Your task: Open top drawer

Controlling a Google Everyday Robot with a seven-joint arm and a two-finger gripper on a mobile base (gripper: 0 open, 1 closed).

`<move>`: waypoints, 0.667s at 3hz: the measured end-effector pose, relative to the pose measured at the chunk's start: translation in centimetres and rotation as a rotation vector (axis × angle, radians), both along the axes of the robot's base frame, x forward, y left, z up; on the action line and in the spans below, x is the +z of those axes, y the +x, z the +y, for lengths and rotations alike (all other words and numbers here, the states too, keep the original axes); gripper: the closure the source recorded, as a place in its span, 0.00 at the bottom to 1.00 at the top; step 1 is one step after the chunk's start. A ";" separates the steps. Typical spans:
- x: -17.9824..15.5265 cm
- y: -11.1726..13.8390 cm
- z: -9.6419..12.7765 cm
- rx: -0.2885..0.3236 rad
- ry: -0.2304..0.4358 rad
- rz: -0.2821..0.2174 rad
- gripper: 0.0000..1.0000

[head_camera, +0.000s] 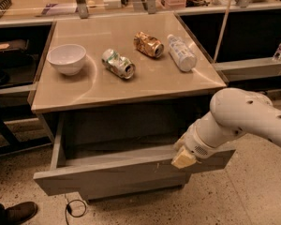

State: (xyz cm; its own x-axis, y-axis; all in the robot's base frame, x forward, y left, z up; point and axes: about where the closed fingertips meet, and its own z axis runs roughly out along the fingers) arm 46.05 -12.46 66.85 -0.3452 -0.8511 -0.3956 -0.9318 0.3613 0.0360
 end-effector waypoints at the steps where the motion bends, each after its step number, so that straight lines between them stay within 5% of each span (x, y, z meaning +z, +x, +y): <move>1: 0.2 -1.8 -0.2 -0.006 -0.001 0.022 1.00; 2: 0.3 -3.2 -0.4 -0.016 -0.003 0.034 1.00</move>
Offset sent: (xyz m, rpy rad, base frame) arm -0.0818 -0.0163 0.0071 -0.0062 0.0761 -0.0566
